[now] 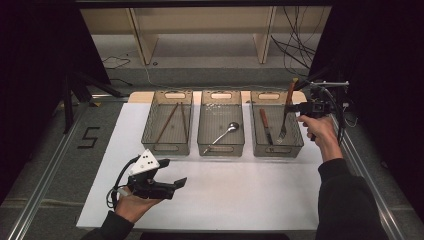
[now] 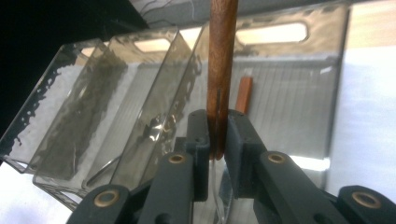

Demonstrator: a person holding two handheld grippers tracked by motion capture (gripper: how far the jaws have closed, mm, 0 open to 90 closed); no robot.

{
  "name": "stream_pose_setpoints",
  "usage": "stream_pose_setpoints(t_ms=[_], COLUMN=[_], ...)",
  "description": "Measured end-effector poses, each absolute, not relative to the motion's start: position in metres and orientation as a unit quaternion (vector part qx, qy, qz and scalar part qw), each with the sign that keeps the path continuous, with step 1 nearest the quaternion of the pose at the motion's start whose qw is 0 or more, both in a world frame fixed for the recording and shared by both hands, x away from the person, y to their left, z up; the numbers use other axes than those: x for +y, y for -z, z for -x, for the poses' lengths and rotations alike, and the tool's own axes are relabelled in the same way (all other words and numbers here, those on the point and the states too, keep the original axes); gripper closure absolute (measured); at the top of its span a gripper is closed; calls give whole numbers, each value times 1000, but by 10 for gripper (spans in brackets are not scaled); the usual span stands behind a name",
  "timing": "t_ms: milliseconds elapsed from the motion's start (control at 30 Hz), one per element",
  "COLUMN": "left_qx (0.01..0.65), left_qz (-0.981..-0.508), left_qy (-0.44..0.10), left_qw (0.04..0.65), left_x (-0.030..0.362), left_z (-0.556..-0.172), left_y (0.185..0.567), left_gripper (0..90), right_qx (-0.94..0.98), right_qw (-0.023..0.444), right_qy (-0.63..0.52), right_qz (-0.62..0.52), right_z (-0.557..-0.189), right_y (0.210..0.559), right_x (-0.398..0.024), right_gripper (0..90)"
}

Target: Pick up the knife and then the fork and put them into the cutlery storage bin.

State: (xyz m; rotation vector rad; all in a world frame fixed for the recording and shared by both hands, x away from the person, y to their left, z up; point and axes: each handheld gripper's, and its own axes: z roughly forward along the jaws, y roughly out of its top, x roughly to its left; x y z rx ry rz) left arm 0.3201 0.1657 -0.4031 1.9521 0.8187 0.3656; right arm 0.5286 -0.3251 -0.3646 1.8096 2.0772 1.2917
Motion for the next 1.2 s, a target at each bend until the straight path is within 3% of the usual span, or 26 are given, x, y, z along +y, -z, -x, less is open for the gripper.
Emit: stream_pose_setpoints(t_ms=[533, 733, 933, 1000, 1200], left_qx=[334, 337, 343, 344, 351], left_qz=[-796, -795, -790, -788, -779], left_qy=[-151, -148, -145, -145, -135], left_qw=[482, 482, 488, 489, 502], left_x=[165, 168, 170, 171, 176], left_z=[-318, -319, -321, -320, -320], left_y=[407, 408, 408, 408, 408], left_gripper=[166, 166, 165, 165, 165], right_qx=[704, 697, 693, 693, 700], right_qw=[49, 64, 88, 97, 144], right_qy=[-360, -363, -413, -431, -481], right_qz=[-610, -615, -584, -570, -508], right_z=[-537, -534, -515, -504, -454], right_y=[396, 393, 375, 369, 361], right_x=[-293, -295, -301, -300, -292], right_gripper=[796, 615, 501, 426, 315])
